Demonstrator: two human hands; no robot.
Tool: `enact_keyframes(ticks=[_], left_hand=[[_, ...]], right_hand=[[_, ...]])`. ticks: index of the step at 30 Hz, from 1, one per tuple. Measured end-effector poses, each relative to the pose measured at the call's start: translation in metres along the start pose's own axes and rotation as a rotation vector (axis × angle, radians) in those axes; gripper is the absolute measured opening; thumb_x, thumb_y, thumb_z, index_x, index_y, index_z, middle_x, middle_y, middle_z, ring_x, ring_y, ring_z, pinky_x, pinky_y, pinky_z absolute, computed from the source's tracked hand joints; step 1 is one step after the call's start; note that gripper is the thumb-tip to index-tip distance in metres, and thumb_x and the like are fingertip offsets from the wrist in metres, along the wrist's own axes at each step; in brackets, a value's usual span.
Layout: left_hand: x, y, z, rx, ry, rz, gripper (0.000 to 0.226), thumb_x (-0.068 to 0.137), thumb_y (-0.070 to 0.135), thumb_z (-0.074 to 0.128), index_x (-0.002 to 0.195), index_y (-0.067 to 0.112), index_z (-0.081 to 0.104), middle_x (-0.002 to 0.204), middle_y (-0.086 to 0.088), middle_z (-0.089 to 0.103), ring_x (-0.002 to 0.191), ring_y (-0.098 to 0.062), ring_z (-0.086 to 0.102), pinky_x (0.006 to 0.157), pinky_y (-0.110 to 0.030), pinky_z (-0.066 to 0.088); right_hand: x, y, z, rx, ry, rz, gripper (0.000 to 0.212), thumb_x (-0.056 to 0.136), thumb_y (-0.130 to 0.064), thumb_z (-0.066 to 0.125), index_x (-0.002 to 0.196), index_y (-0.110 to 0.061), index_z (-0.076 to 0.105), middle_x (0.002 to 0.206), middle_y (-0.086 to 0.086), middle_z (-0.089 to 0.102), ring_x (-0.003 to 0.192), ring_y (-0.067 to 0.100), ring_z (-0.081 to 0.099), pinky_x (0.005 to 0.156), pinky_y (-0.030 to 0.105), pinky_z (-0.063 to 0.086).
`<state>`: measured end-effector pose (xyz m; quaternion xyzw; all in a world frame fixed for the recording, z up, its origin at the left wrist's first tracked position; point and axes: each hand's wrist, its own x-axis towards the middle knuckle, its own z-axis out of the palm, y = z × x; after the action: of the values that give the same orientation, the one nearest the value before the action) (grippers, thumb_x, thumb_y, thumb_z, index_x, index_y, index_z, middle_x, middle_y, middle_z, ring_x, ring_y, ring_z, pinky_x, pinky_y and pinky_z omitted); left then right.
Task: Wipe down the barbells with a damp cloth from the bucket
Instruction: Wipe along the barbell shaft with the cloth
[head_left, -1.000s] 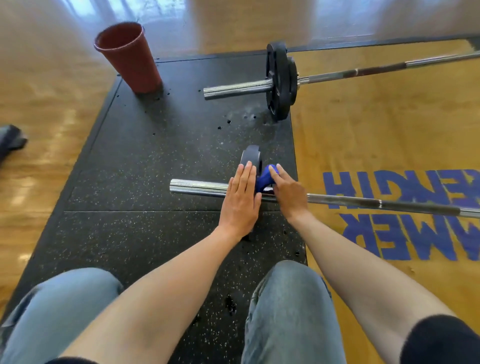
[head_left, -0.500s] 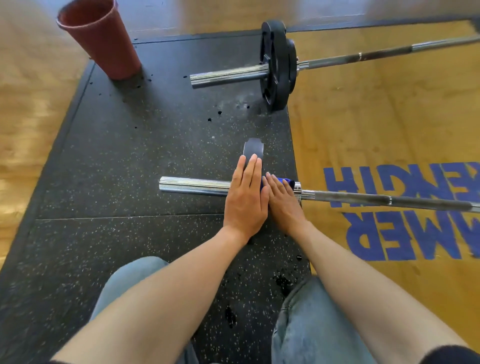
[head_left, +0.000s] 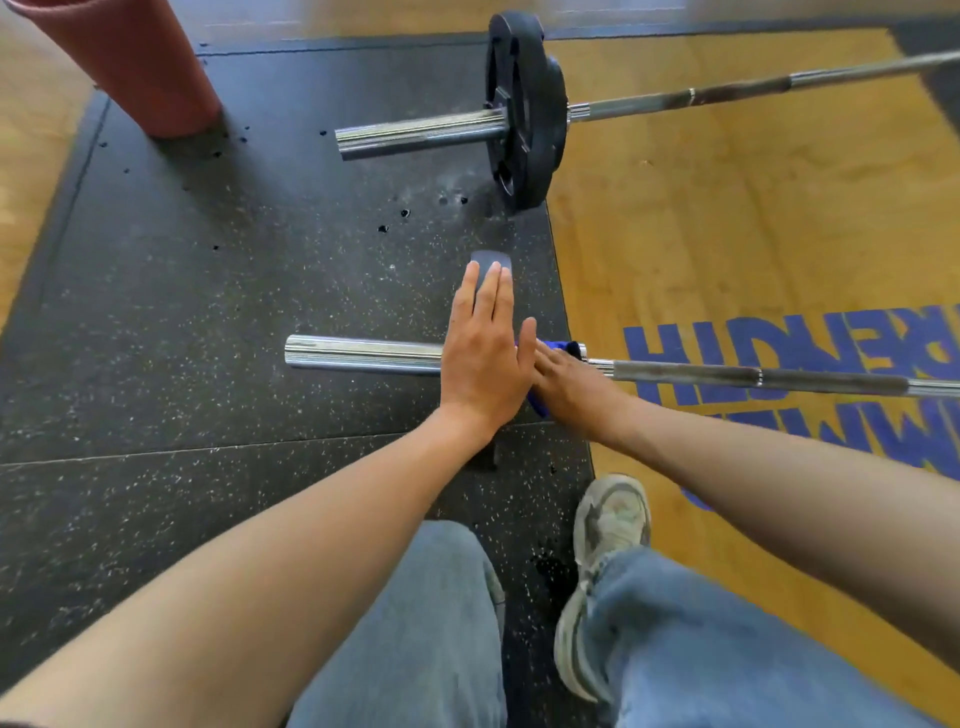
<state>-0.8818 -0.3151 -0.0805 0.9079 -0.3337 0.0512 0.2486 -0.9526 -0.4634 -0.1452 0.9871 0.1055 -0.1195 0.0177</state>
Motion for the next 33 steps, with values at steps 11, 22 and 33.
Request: enact_keyframes(ticks=[11,22,33], left_hand=[[-0.050,-0.009,-0.018,0.126,-0.116,-0.037,0.068,0.108,0.038,0.031,0.163,0.009,0.003,0.172,-0.003,-0.003,0.158,-0.016,-0.007,0.129,-0.041,0.008],[-0.043,0.000,-0.015,0.120,-0.159,-0.029,0.075,0.104,0.050,0.024,0.163,0.012,-0.001,0.171,0.000,-0.011,0.157,-0.016,-0.013,0.128,-0.045,0.011],[-0.006,-0.004,-0.006,0.155,-0.022,-0.079,0.071,0.108,0.048,0.027,0.164,0.010,0.002,0.172,-0.002,-0.004,0.157,-0.015,-0.010,0.129,-0.039,0.003]], right_hand=[[-0.004,-0.028,-0.011,0.209,0.106,0.252,0.080,0.100,-0.014,0.055,0.160,-0.002,0.003,0.169,0.017,0.005,0.156,0.030,0.003,0.128,0.043,0.007],[0.002,-0.024,-0.032,0.202,0.021,0.270,0.071,0.105,-0.020,0.045,0.160,-0.004,0.003,0.169,0.015,0.004,0.156,0.029,0.004,0.128,0.041,0.007],[0.025,-0.018,-0.008,0.286,0.166,0.297,0.081,0.099,-0.017,0.058,0.162,-0.007,0.007,0.169,0.011,0.007,0.157,0.027,0.003,0.128,0.040,0.004]])
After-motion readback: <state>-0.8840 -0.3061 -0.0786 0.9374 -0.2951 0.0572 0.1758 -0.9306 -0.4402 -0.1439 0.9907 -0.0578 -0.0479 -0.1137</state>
